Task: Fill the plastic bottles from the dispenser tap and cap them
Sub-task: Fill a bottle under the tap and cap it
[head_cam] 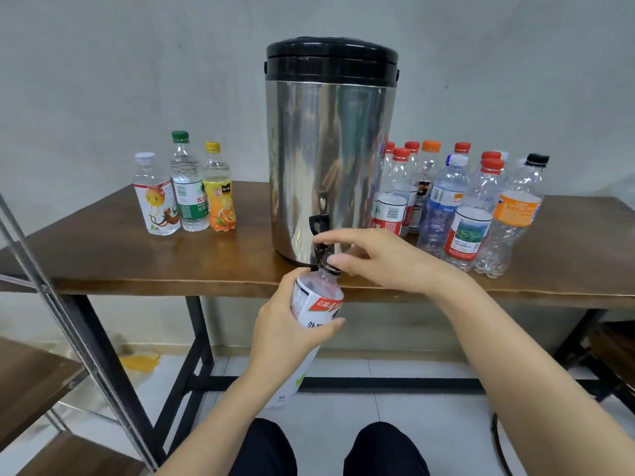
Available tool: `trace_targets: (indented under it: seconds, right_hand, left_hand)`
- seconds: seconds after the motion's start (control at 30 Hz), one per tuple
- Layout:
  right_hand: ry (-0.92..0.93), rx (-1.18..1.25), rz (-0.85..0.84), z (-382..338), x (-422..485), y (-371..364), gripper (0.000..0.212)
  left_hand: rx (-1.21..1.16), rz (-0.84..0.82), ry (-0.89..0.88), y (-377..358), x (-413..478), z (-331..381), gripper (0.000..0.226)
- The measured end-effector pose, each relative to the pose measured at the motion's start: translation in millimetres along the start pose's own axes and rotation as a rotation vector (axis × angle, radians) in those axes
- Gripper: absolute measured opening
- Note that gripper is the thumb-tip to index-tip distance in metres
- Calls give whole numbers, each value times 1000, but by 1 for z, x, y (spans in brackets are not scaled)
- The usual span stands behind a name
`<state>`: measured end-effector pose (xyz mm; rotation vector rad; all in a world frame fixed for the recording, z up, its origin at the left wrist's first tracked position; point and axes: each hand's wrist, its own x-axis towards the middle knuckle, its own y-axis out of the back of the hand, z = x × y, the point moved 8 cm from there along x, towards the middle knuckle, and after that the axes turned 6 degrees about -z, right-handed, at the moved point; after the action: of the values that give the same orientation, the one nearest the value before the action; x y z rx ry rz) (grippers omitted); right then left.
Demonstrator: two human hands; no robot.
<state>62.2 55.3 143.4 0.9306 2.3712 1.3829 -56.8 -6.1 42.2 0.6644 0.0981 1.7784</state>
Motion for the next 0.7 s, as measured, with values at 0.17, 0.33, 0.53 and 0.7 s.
trace_targets:
  seconds: [0.17,0.33,0.53,0.7]
  right_hand:
    - [-62,-44,43,8,7,-1,25]
    - [-78,-1,-70,14,5,1,31]
    - [-36,25,-73,20,9,-2,21]
    - [37,230,-85,27,5,1,28]
  left_hand:
    - [8,-18,1,-2,2,0,74]
    - [15,-38,12,-4,1,-5,71]
    - [-74,-112,64,-10,2,-9,69]
    - [-341,-276,195,-27,-5,-21,60]
